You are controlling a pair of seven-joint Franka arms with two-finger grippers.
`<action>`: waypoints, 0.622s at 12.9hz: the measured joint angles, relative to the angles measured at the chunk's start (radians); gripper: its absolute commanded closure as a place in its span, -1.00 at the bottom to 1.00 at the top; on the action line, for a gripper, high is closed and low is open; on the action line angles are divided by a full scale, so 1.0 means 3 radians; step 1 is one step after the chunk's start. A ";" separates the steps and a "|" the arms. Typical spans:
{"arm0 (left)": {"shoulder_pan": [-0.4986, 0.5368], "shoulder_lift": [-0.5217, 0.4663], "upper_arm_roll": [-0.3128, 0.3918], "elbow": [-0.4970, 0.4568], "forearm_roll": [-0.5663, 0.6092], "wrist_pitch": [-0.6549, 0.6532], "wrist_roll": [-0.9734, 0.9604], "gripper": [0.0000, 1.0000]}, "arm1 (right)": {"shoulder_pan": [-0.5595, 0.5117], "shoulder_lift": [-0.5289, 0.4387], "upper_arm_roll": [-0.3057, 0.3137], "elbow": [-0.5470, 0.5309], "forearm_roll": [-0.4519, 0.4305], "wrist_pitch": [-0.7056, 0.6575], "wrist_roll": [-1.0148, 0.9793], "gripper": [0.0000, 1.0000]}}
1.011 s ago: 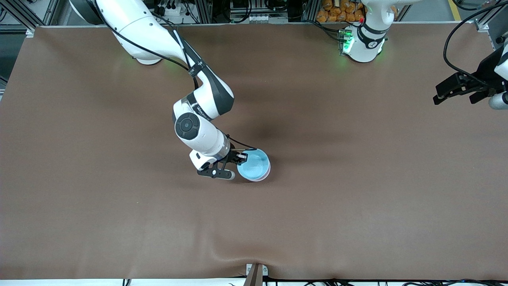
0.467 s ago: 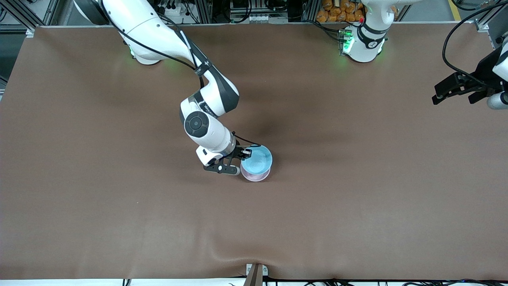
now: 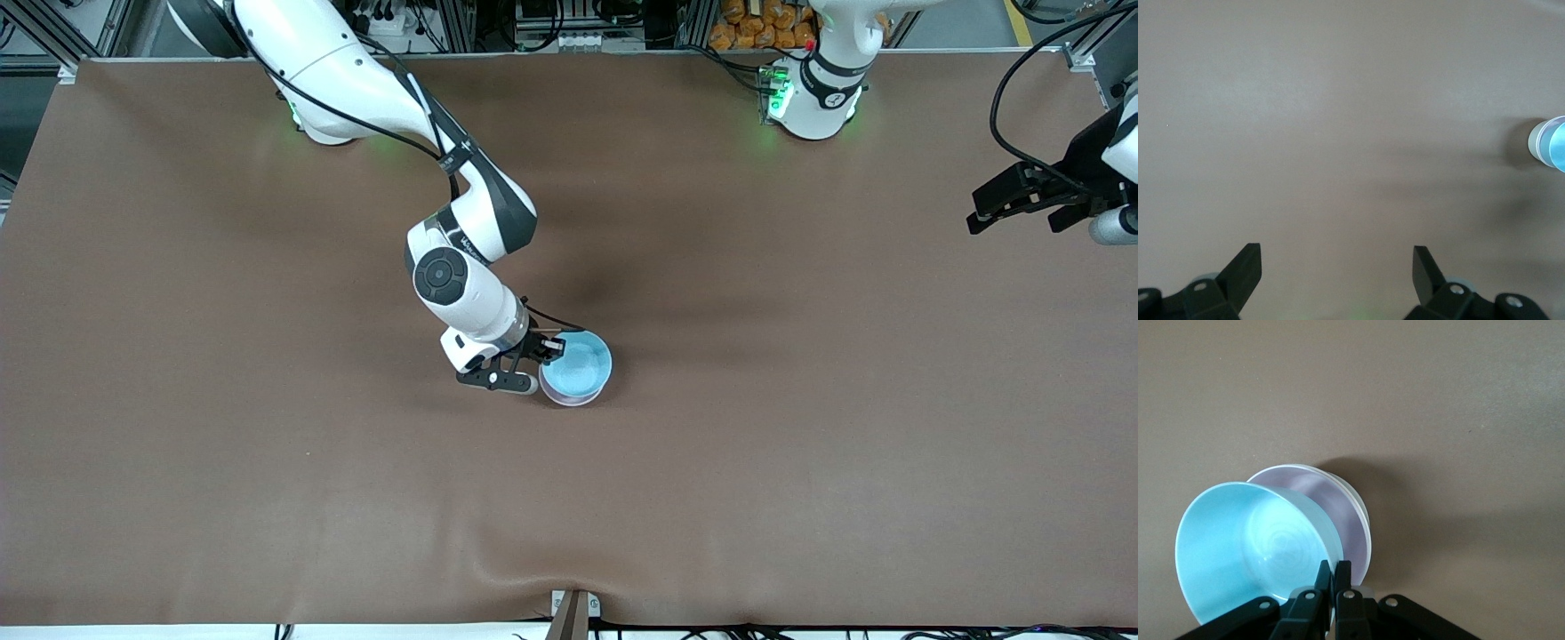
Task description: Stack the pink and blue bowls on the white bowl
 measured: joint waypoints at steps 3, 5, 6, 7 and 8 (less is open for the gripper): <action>0.0000 0.0000 -0.0001 -0.0001 0.0000 0.0000 0.0000 -1.00 | 0.0000 0.0008 -0.0013 0.0000 0.0000 0.0011 0.0000 0.43; 0.0000 0.0000 -0.0002 -0.0002 0.0000 0.0000 0.0000 -1.00 | 0.0000 0.0008 -0.0028 0.0000 0.0000 0.0011 -0.0001 -0.99; 0.0000 0.0000 -0.0002 -0.0003 0.0000 0.0000 0.0000 -1.00 | -0.0001 0.0008 -0.0034 0.0000 0.0000 0.0011 -0.0001 -1.00; -0.0001 0.0000 -0.0002 -0.0004 0.0000 0.0000 0.0000 -1.00 | -0.0002 0.0008 -0.0038 0.0001 0.0000 0.0011 -0.0001 -1.00; -0.0001 0.0002 -0.0003 -0.0005 0.0000 0.0000 0.0000 -1.00 | -0.0004 0.0007 -0.0048 0.0007 0.0000 0.0011 -0.0001 -1.00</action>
